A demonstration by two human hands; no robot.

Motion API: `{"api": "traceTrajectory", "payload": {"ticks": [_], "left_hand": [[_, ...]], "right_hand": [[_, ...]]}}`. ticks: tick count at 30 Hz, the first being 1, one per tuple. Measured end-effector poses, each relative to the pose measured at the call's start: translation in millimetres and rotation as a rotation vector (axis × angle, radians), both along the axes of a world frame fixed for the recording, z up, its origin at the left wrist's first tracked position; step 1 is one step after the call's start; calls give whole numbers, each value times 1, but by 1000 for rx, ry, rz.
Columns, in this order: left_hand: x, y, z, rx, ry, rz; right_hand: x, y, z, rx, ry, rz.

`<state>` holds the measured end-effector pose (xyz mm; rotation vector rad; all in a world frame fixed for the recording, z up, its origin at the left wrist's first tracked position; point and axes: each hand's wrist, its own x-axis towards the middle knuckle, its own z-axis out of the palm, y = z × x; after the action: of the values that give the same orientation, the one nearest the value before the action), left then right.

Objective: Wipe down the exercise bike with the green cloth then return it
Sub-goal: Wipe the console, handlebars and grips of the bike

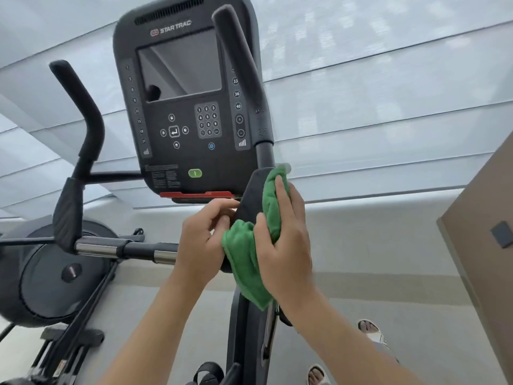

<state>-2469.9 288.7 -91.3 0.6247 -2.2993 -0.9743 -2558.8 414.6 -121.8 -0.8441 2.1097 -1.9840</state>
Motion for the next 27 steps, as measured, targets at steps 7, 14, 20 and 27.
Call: {"api": "traceTrajectory", "payload": {"ticks": [7, 14, 20, 27], "left_hand": [[0, -2, -2, 64, 12, 51], [-2, 3, 4, 114, 29, 55], [-9, 4, 6, 101, 26, 106], [-44, 5, 26, 9, 41, 165]], "right_hand": [[18, 6, -12, 85, 95, -4], [-13, 1, 6, 201, 210, 47], [-95, -15, 46, 268, 310, 172], [-142, -8, 87, 159, 437, 158]]}}
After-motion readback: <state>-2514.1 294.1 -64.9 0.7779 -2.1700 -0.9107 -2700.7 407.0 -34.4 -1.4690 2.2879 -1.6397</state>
